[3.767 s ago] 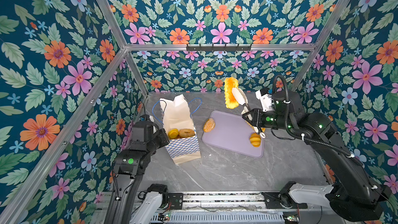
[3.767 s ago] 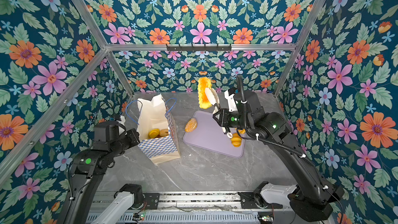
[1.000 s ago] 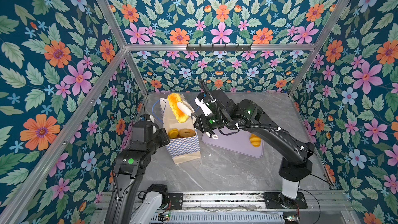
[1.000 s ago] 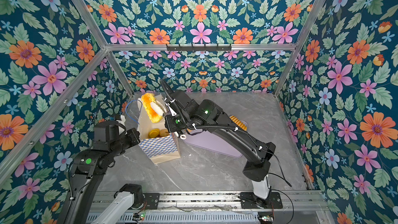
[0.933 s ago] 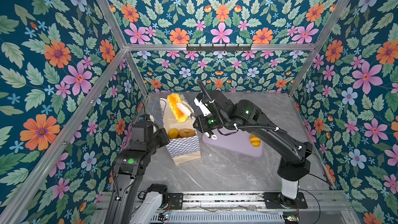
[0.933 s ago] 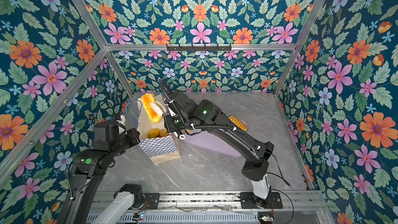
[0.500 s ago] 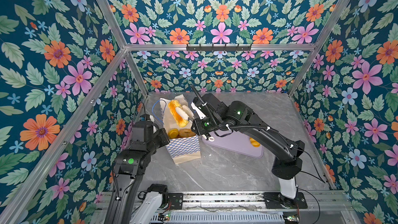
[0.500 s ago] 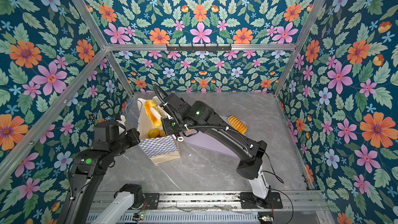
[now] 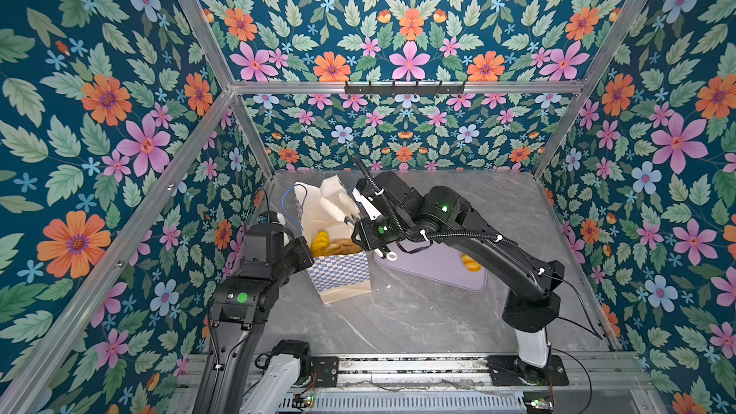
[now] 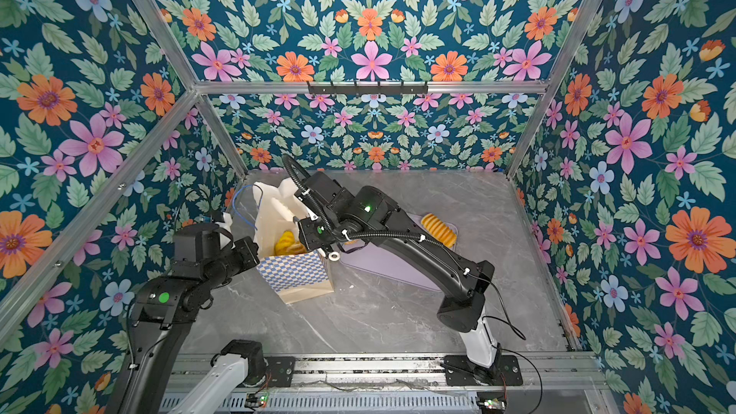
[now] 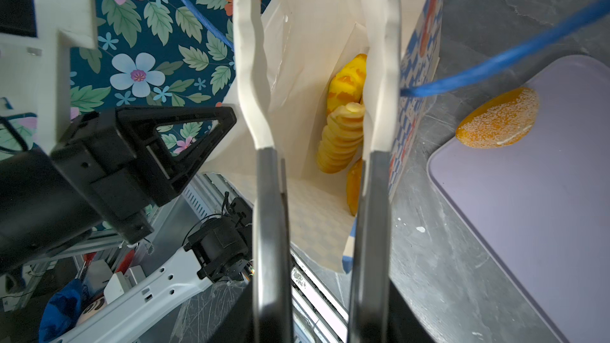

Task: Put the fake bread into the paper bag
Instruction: 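Move the empty tongs back over the tray toward the orange sugared bun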

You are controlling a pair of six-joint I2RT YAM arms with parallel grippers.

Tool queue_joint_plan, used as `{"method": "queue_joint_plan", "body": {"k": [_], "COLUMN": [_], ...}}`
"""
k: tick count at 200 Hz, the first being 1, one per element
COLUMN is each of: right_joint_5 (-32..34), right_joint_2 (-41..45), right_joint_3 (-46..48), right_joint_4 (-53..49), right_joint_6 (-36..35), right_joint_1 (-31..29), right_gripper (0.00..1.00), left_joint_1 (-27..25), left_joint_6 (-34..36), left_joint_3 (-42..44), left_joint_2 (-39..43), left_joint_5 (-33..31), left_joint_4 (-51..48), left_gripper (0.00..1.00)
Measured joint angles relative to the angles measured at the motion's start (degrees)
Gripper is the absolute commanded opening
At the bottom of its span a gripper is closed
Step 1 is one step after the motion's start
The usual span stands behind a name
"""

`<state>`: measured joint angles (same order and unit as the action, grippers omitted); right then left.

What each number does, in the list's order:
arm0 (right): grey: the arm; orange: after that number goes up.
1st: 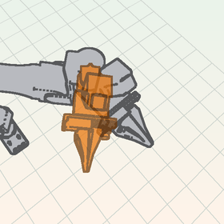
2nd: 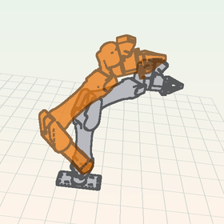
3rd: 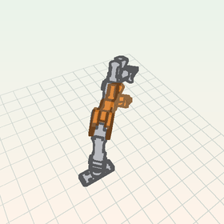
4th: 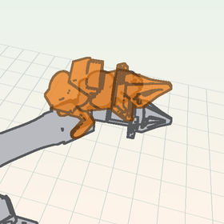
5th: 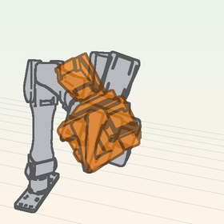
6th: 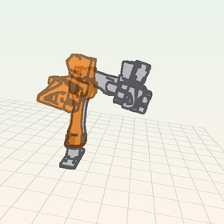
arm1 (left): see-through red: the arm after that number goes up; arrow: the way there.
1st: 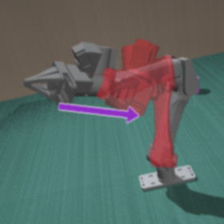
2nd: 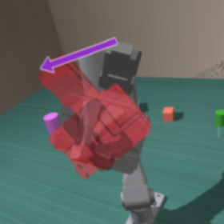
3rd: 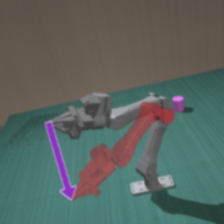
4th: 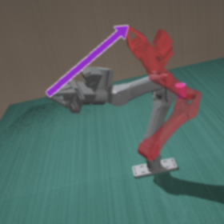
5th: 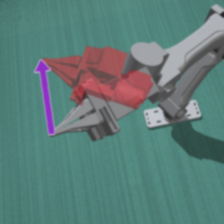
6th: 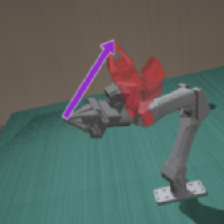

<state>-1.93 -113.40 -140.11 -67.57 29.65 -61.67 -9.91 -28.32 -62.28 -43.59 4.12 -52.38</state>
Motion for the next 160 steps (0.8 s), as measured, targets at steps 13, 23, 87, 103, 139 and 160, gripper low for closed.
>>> {"method": "queue_joint_plan", "body": {"k": [13,23,87,103,139,160], "right_joint_5": [0.15,0.42,6.6,8.59,11.13,10.8], "right_joint_2": [0.57,1.31,10.8,13.75,20.81,25.51], "right_joint_3": [-0.33,-0.46,6.1,9.46,18.23,25.05], "right_joint_4": [-0.17,-0.2,1.64,3.04,6.36,9.33], "right_joint_6": [-0.02,-0.04,-0.68,-0.92,-1.01,0.33], "right_joint_1": [-0.09,-0.11,-0.11,0.26,3.3,7.15], "right_gripper": [0.43,0.42,0.4,0.4,0.4,0.4], "left_joint_1": [0.0,0.0,-0.02,0.0,-0.02,0.0], "left_joint_6": [0.0,0.0,0.0,0.0,0.0,0.0], "left_joint_3": [0.0,0.0,-0.37,-0.48,-0.52,-0.57], "left_joint_2": [0.0,0.0,-0.11,-0.24,-0.39,-0.44], "left_joint_5": [0.0,0.0,0.0,0.0,0.02,0.02], "left_joint_4": [0.0,0.0,-0.22,-0.28,-0.31,-0.31], "left_gripper": [0.04,0.04,0.05,0.05,0.05,0.05]}}
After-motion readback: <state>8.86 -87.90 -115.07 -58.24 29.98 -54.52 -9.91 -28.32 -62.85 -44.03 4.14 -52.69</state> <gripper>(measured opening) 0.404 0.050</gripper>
